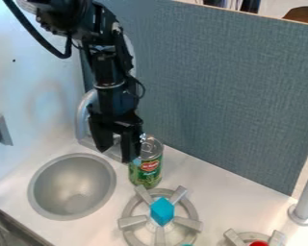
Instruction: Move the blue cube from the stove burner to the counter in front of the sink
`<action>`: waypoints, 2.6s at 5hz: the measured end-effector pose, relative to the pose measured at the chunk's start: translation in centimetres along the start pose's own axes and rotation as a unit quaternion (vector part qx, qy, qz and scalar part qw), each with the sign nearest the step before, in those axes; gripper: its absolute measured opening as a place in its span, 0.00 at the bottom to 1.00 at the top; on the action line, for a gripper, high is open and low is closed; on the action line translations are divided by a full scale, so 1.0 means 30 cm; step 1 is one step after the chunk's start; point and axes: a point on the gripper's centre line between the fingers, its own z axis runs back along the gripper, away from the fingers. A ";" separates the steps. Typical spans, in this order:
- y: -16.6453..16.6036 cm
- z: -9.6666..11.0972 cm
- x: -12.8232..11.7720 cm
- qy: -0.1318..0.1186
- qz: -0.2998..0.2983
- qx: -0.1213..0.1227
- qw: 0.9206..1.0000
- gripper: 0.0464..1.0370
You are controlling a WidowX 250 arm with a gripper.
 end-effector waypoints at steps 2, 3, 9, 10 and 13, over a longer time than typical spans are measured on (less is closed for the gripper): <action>-0.113 -0.092 0.032 0.014 -0.053 0.013 0.998 0.96; -0.226 -0.158 0.065 0.006 -0.091 0.028 0.995 0.96; -0.177 -0.332 0.099 0.036 -0.083 0.119 0.989 0.96; -0.164 -0.344 0.099 0.052 -0.080 0.113 0.989 0.96; -0.144 -0.375 0.101 0.066 -0.060 0.127 0.988 0.96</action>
